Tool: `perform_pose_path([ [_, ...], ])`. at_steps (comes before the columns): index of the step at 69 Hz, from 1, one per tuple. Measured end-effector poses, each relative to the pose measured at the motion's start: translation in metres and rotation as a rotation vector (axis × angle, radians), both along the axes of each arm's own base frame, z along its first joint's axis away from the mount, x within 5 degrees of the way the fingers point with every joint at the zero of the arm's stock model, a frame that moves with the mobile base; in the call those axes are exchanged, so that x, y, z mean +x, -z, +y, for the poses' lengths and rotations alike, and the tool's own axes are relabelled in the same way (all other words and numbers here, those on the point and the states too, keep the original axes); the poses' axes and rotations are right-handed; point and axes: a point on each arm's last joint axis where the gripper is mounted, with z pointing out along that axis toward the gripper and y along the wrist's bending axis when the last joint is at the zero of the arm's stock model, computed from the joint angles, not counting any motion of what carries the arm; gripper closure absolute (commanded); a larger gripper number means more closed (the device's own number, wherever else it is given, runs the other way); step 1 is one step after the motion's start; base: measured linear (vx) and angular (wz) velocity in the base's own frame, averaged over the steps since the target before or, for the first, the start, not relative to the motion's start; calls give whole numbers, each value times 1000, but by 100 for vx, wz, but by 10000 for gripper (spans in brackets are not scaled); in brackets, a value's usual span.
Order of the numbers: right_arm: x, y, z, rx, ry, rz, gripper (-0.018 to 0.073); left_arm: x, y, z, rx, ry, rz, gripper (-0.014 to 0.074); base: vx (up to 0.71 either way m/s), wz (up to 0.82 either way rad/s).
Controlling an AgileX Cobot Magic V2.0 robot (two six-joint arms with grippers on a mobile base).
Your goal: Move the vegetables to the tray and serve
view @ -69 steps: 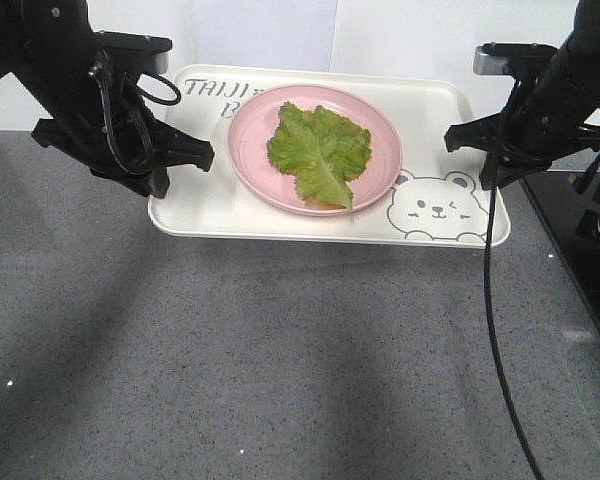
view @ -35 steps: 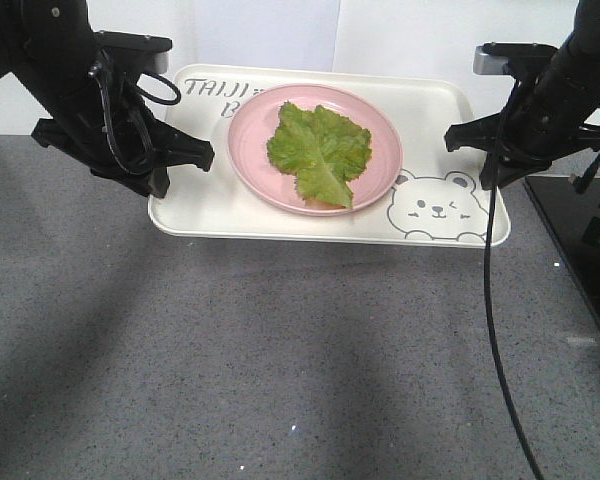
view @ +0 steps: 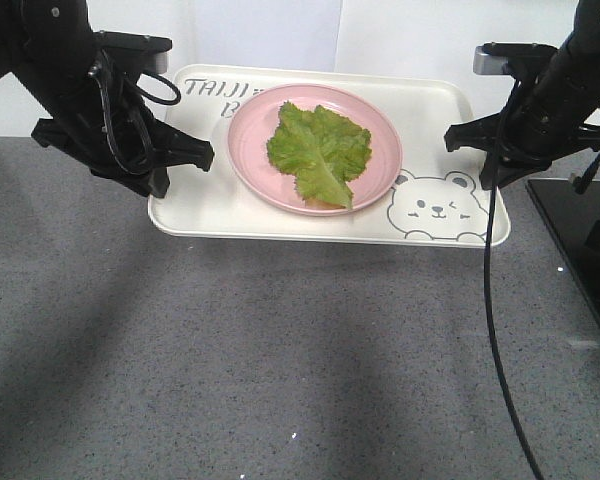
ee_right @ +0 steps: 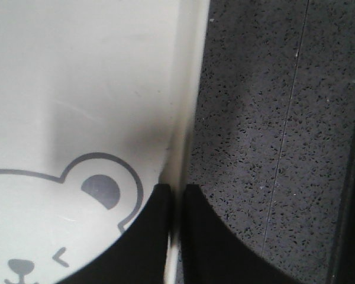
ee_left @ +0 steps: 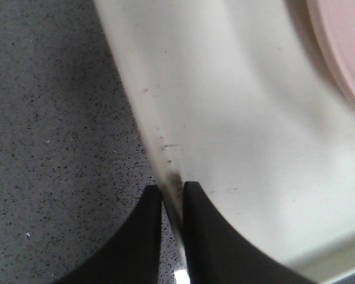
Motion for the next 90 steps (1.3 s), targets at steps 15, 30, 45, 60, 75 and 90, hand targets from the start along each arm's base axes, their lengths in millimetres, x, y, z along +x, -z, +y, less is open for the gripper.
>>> perform_pose_path([
  [15,0,0,0,0,0,0,565,0,0,0,0,0,0,602,1,-1],
  [30,0,0,0,0,0,0,565,0,0,0,0,0,0,602,0,0],
  [45,0,0,0,0,0,0,565,0,0,0,0,0,0,602,0,0],
  [60,0,0,0,0,0,0,565,0,0,0,0,0,0,602,0,0],
  [75,0,0,0,0,0,0,565,0,0,0,0,0,0,602,0,0],
  [90,0,0,0,0,0,0,565,0,0,0,0,0,0,602,0,0],
])
